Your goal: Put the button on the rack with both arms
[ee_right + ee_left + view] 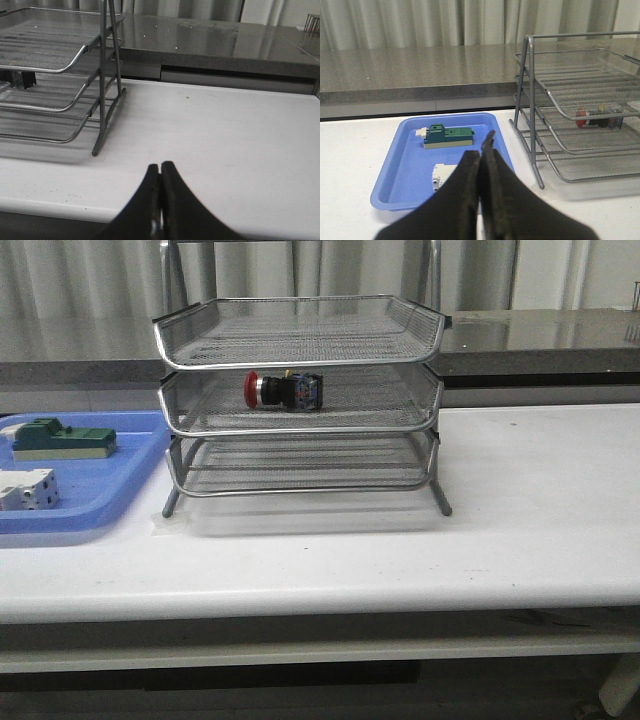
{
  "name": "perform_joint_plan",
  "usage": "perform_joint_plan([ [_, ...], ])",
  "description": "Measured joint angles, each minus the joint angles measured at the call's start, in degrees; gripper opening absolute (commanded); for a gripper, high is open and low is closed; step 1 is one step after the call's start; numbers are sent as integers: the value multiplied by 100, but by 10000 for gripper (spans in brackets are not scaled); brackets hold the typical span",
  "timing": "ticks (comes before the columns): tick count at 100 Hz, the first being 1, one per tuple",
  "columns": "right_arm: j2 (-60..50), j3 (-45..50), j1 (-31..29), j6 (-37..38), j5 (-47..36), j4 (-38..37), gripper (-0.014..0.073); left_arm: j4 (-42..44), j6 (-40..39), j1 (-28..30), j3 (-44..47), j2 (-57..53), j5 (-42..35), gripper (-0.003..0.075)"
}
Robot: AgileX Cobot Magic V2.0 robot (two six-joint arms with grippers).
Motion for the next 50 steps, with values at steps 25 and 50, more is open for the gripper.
perform_joint_plan([
  [25, -617, 489, 0, 12, -66, 9, -60, 0, 0, 0, 0, 0, 0, -20],
  [50, -617, 526, 0, 25, -149, 9, -60, 0, 0, 0, 0, 0, 0, -20],
])
